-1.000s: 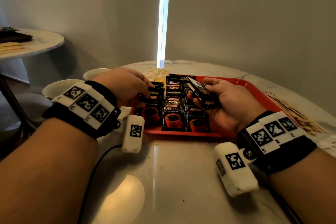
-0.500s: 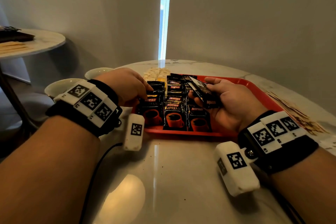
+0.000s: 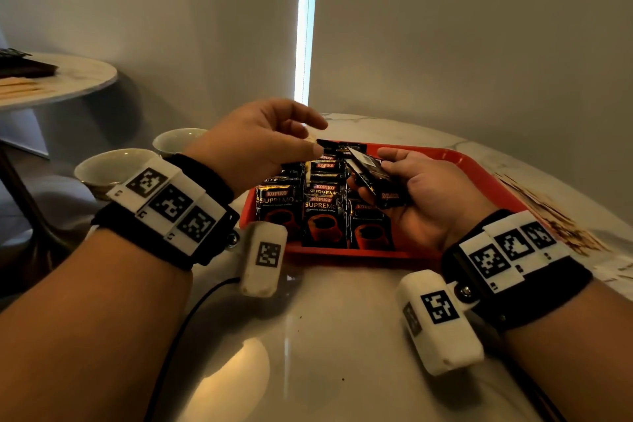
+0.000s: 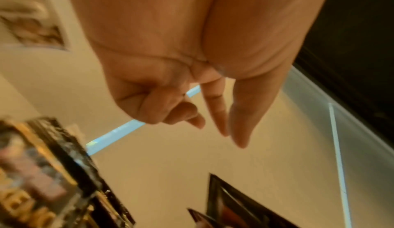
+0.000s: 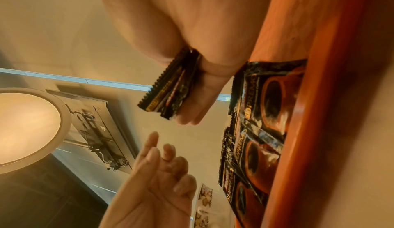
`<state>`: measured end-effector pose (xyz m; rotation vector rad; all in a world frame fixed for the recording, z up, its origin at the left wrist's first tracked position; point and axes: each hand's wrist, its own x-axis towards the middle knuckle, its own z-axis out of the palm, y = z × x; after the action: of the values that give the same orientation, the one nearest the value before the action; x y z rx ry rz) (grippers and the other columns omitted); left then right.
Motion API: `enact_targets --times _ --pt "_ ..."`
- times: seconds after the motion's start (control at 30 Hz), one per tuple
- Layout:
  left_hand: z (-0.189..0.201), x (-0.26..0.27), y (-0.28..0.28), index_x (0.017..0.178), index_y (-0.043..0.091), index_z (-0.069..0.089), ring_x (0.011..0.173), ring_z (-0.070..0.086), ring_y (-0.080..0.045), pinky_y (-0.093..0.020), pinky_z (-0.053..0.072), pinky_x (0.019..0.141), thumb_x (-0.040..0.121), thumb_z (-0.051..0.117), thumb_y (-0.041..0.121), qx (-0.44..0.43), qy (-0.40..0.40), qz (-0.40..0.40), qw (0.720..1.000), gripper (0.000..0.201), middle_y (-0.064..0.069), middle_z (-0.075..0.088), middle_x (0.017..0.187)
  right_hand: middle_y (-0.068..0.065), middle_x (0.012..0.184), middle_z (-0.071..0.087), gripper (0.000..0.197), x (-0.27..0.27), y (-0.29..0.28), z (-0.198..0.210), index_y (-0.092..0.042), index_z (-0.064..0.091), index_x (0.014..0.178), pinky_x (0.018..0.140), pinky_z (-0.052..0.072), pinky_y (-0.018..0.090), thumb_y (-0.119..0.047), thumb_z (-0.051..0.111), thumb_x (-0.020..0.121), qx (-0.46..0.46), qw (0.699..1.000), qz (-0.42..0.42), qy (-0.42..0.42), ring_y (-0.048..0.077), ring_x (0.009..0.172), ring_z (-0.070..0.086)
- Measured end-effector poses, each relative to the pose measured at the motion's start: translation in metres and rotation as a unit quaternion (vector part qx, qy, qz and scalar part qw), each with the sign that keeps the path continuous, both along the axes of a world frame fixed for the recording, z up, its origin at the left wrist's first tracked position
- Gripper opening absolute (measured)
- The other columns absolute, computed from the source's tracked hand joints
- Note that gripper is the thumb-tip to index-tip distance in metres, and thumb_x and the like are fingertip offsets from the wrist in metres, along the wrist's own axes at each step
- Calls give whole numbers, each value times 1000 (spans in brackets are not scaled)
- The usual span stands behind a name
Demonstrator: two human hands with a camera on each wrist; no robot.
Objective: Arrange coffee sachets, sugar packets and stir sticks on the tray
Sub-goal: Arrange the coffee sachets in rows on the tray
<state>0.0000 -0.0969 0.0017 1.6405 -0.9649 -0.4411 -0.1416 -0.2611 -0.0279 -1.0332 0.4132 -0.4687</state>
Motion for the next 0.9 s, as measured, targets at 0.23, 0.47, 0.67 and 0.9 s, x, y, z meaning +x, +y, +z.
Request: enact_targets --times 0.23,0.47,0.67,0.9 --pt "0 -28 -7 103 26 74 63 61 -1 -30 51 80 78 75 2 14 -59 -129 990 35 20 64 64 27 119 66 33 3 0 -4 -2 50 134 61 61 36 0 40 103 -20 1000 14 17 32 87 74" --pt "-1 -34 -12 88 41 81 97 66 -24 -48 56 94 73 86 14 5 -103 -115 988 31 14 69 96 28 126 63 36 9 -4 -10 -4 51 135 83 61 48 0 41 100 -30 999 12 36 38 106 69" --pt "-2 -33 -14 86 35 79 84 68 -2 -18 54 78 79 79 7 11 -120 -112 986 29 12 73 93 27 127 63 35 10 -1 -11 -6 52 135 67 60 38 -1 43 101 -16 999 14 31 34 99 71" --pt "-5 -30 -15 89 25 79 97 72 -19 -41 55 96 86 74 7 -5 -103 -102 989 19 0 77 92 26 125 65 35 10 1 -11 0 52 135 76 61 42 -16 48 104 9 1000 18 2 35 100 72"
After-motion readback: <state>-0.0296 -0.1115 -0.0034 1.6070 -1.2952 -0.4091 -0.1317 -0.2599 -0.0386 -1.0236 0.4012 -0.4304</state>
